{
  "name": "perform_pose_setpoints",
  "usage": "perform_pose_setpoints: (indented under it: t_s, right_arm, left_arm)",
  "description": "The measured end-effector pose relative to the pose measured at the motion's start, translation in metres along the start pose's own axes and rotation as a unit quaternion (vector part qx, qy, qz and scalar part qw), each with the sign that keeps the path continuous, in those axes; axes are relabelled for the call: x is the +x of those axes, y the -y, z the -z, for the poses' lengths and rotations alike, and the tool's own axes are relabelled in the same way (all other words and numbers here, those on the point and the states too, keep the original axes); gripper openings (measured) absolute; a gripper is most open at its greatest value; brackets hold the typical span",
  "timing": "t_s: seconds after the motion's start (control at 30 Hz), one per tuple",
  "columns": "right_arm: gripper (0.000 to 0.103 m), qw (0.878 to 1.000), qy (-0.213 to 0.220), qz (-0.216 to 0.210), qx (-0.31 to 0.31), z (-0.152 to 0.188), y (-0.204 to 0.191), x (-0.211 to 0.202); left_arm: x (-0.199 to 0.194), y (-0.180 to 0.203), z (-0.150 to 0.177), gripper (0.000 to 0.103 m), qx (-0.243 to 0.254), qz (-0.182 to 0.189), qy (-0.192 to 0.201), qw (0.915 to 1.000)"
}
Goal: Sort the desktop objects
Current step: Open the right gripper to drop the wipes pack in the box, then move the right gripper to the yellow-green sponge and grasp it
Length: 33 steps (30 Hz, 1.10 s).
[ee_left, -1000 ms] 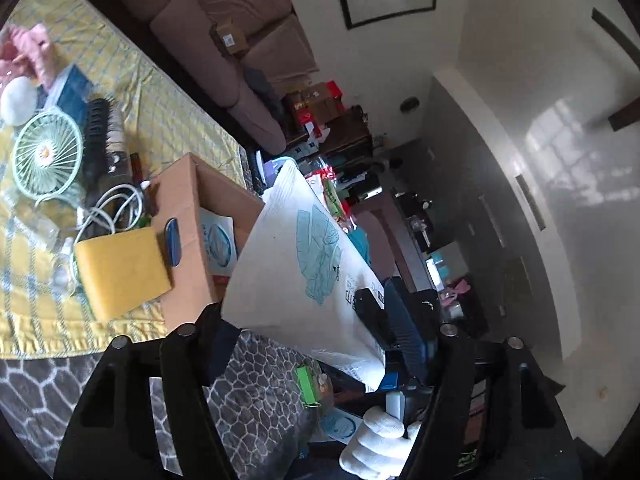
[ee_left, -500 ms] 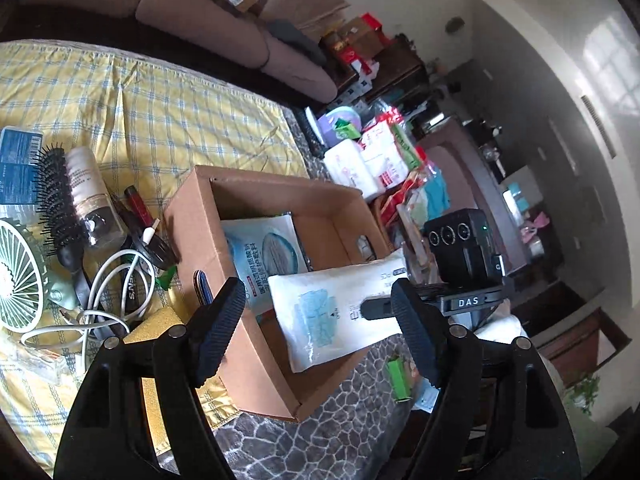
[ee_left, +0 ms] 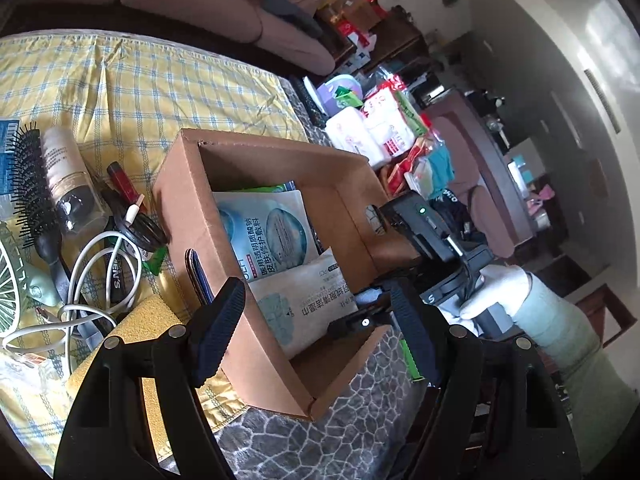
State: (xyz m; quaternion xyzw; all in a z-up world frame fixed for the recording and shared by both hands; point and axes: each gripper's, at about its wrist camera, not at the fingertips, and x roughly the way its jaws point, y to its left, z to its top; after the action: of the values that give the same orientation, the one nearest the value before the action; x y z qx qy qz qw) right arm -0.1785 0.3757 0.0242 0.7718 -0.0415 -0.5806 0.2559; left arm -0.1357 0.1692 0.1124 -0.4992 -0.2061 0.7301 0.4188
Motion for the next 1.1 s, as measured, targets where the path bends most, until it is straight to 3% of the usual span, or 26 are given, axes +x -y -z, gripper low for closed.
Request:
perform_pose_setpoints:
  t_s: [0.1, 0.27, 0.37, 0.47, 0.53, 0.63, 0.73, 0.83, 0.9, 0.97, 1.1]
  right_arm:
    - [0.065, 0.998, 0.063, 0.012, 0.012, 0.004, 0.015, -0.029]
    - [0.065, 0.984, 0.174, -0.046, -0.012, -0.011, 0.012, -0.060]
    - [0.064, 0.985, 0.167, -0.038, -0.025, -0.034, 0.001, -0.038]
    - [0.055, 0.993, 0.107, -0.041, 0.010, -0.042, -0.005, -0.002]
    - [0.055, 0.993, 0.110, -0.034, -0.005, -0.039, -0.019, 0.001]
    - [0.055, 0.992, 0.103, -0.075, -0.008, -0.041, -0.039, 0.003]
    - [0.054, 0.993, 0.098, -0.049, -0.031, -0.040, -0.056, 0.003]
    - [0.052, 0.989, 0.140, -0.051, -0.008, -0.028, -0.047, -0.022]
    - [0.059, 0.986, 0.165, -0.018, 0.013, -0.015, -0.036, -0.043]
    - [0.065, 0.985, 0.163, -0.023, 0.049, -0.005, -0.013, -0.050]
    - [0.066, 0.987, 0.133, -0.013, 0.094, 0.002, 0.012, -0.032]
  left_arm:
    - [-0.002, 0.002, -0.001, 0.072, 0.006, -0.004, -0.001, 1.0000]
    - [-0.003, 0.002, -0.007, 0.072, 0.002, -0.004, 0.002, 1.0000]
    - [-0.003, 0.003, -0.007, 0.073, 0.001, -0.008, 0.004, 1.0000]
    - [-0.004, 0.002, -0.006, 0.073, -0.001, -0.019, 0.002, 0.9998]
    - [-0.006, 0.001, -0.005, 0.073, -0.002, -0.019, 0.002, 0.9998]
    - [-0.007, 0.001, -0.004, 0.073, -0.003, -0.020, 0.003, 0.9998]
    - [-0.014, 0.004, -0.002, 0.073, -0.003, -0.023, 0.009, 0.9997]
    - [-0.032, 0.008, 0.005, 0.079, 0.016, -0.054, 0.020, 0.9982]
    - [-0.046, 0.007, 0.015, 0.087, 0.029, -0.081, 0.023, 0.9960]
    - [-0.058, 0.000, 0.029, 0.091, 0.035, -0.110, 0.025, 0.9930]
    - [-0.074, -0.028, 0.061, 0.095, 0.018, -0.157, 0.022, 0.9871]
